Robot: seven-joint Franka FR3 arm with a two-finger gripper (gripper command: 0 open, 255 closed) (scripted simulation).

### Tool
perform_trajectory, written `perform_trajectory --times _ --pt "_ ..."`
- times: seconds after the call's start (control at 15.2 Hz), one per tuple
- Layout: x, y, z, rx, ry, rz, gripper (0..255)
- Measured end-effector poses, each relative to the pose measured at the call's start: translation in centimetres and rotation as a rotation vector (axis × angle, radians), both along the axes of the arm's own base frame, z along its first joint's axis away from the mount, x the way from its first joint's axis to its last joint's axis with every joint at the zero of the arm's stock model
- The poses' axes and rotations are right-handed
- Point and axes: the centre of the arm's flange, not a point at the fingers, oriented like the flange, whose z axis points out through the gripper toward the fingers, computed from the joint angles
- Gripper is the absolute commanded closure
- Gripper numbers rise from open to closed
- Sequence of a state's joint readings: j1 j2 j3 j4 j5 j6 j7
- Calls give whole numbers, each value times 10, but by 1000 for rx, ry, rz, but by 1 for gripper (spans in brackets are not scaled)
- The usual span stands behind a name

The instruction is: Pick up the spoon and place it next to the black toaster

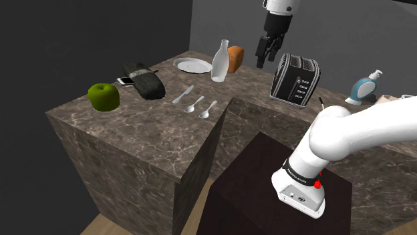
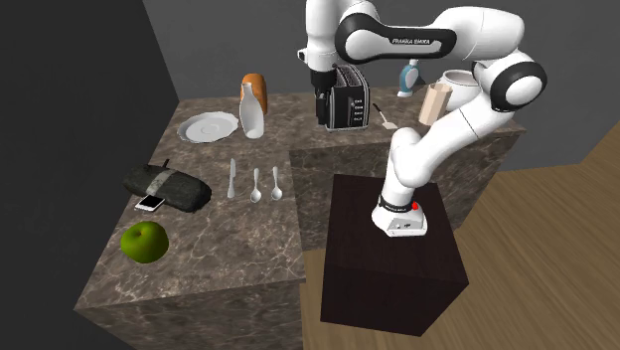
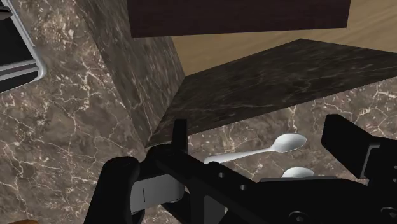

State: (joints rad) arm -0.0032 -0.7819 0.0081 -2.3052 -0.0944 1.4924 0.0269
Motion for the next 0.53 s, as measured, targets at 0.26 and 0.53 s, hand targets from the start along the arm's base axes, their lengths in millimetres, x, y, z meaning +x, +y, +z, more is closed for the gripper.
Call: perform_trajectory --times 0.26,0.53 --pt "13 5 -22 7 -13 25 0" --pt "30 20 -63 21 -42 72 0"
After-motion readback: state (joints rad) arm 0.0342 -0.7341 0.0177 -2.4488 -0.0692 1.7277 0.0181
